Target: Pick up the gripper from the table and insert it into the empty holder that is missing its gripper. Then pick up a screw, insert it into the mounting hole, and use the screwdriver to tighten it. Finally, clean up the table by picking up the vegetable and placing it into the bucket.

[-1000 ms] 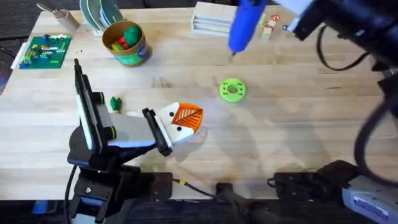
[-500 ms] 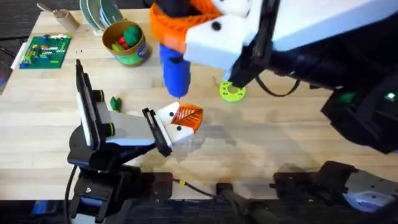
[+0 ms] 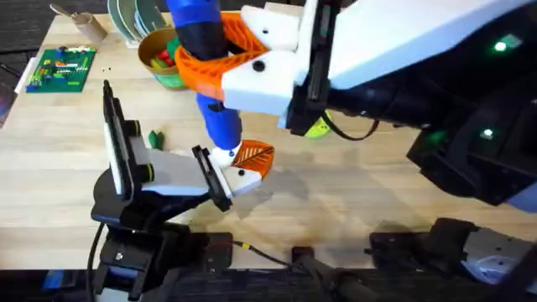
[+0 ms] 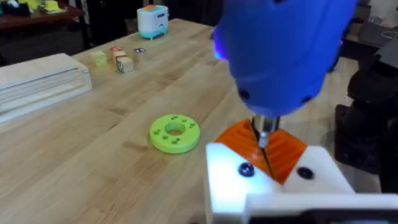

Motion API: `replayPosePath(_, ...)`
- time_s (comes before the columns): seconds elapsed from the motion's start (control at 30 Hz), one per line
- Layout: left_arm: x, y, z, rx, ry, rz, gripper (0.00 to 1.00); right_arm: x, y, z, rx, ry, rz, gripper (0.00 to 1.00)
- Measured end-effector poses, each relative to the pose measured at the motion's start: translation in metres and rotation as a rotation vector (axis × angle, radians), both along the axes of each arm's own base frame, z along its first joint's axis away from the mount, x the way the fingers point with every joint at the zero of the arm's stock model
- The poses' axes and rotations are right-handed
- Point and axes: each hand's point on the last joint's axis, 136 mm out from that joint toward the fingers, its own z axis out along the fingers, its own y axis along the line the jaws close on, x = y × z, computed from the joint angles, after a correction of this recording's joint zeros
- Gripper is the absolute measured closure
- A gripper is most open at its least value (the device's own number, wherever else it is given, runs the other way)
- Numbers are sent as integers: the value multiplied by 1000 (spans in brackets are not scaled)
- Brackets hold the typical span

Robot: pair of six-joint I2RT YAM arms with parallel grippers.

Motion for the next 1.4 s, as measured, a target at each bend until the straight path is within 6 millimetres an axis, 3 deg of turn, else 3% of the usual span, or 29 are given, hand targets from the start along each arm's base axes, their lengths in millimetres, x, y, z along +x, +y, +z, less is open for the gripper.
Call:
replayPosePath(0.17,0,0,0,-1,3,0,997,9,10,-18,-37,30,-1,976)
replayPosePath(0.57,0,0,0,-4,10,0,997,8,11,-19,-36,29,3,976)
replayPosePath(0.83,0,0,0,-4,9,0,997,3,4,17,85,-72,2,976)
replayPosePath(1.03,0,0,0,-4,9,1,997,4,-6,29,113,-98,-16,976)
replayPosePath(1.4,0,0,0,-4,10,1,997,6,0,-2,5,-26,23,976)
